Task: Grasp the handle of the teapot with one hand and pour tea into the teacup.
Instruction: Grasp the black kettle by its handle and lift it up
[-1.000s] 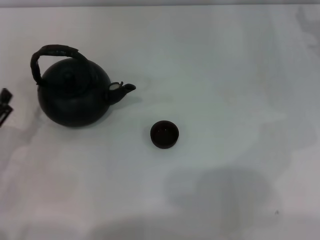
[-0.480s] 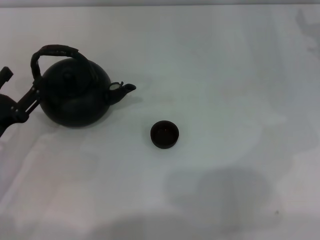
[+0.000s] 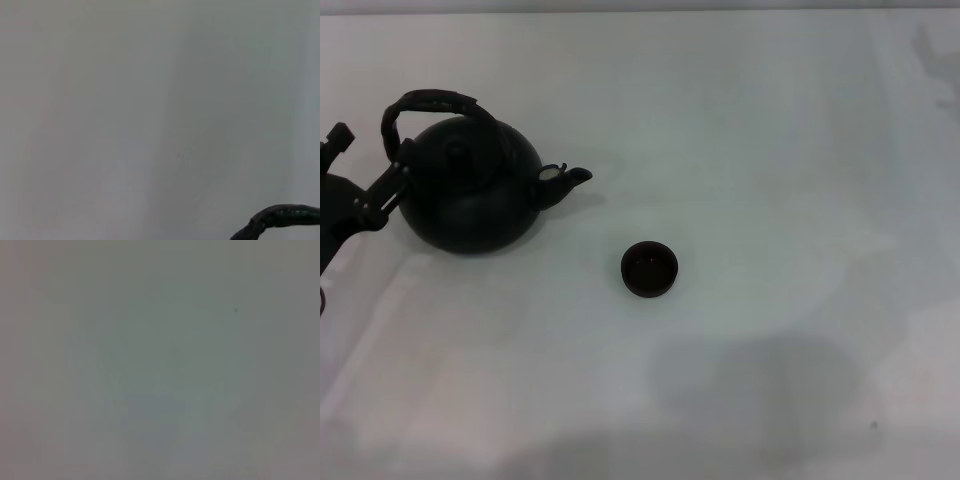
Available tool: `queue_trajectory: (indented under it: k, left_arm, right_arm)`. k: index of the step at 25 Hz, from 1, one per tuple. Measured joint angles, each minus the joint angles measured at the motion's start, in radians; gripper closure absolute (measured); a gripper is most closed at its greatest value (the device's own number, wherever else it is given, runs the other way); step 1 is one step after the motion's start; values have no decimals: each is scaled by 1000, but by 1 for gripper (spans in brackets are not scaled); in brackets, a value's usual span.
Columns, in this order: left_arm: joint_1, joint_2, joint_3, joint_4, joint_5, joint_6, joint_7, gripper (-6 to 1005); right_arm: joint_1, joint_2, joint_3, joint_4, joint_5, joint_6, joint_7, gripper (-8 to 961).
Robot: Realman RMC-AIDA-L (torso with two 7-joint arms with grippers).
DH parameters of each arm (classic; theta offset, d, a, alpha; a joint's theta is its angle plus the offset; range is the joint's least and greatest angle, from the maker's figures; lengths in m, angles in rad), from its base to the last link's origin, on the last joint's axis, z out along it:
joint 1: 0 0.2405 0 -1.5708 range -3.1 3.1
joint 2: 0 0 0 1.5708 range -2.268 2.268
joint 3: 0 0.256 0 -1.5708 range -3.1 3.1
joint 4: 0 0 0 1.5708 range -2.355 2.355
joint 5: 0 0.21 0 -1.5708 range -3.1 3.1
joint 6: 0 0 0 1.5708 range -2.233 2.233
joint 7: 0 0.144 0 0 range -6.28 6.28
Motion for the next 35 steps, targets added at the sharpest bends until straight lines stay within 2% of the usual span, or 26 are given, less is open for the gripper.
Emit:
queue_trajectory:
  k: [11,18,22,32,35]
  left_arm:
    - [-38,0,1,15,-23,-70,24,134]
    - [-45,-1,7,47,-17,-71,150,143]
    - [-42,-1,2,58,-21,-72,163,148]
    - [-38,-2,0,58,-22,-72,164,569]
    - [-37,-2,-1,65,-35,-72,158,810]
  right_arm:
    - [0,-3,6,0,0,-3,1,123]
    - [0,-3,8,0,2,-4,6,123]
    - [0,-3,9,0,3,-5,7,123]
    - [0,-1,9,0,3,-5,7,123]
    - [0,-1,9,0,2,-4,7,123]
